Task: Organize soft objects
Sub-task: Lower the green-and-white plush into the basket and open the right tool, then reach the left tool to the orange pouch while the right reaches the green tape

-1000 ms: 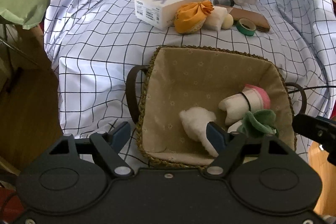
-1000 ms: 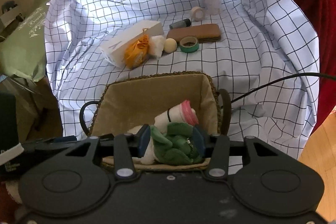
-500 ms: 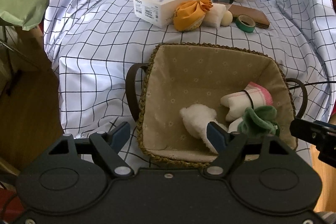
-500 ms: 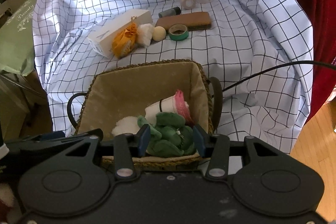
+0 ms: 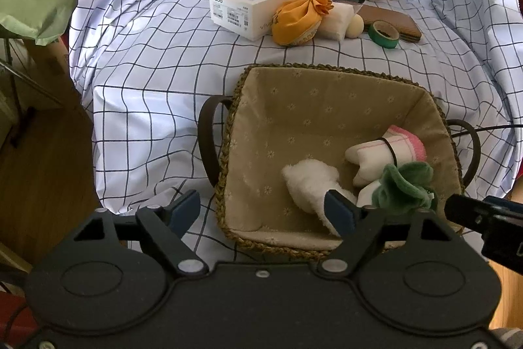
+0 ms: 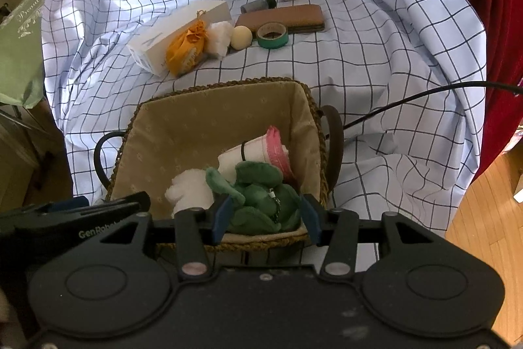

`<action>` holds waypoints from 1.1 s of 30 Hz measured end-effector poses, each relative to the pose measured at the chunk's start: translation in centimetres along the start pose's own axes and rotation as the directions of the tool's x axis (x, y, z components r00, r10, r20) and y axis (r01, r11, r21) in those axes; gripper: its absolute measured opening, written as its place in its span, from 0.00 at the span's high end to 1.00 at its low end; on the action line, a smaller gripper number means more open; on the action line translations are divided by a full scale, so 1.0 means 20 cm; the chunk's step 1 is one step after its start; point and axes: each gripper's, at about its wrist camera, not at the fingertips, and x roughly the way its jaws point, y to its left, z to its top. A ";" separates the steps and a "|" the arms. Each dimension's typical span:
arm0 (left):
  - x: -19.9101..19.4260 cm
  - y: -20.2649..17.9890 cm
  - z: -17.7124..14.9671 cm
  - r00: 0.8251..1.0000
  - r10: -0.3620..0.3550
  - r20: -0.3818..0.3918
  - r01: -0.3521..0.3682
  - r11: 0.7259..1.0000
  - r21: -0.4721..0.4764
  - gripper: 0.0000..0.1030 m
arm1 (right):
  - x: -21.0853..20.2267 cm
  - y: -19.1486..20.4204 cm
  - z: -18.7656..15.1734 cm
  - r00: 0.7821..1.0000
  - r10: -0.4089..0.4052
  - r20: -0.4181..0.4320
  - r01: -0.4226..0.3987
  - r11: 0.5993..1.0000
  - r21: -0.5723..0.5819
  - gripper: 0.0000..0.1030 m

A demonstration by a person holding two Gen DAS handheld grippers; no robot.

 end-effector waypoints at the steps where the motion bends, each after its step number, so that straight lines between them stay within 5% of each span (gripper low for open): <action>1: 0.00 0.00 0.00 1.000 0.001 0.000 -0.001 1.000 0.001 0.22 | 0.00 0.00 0.00 1.000 -0.002 -0.002 0.002 1.000 -0.001 0.53; 19: 0.00 -0.02 0.01 1.000 0.004 0.000 -0.004 1.000 0.012 0.22 | 0.01 -0.01 0.01 1.000 -0.004 -0.001 0.004 1.000 -0.004 0.38; 33: -0.01 -0.03 0.10 0.999 -0.024 0.040 0.023 1.000 0.013 0.17 | -0.07 -0.09 0.14 0.982 -0.012 0.187 0.005 0.999 0.038 0.11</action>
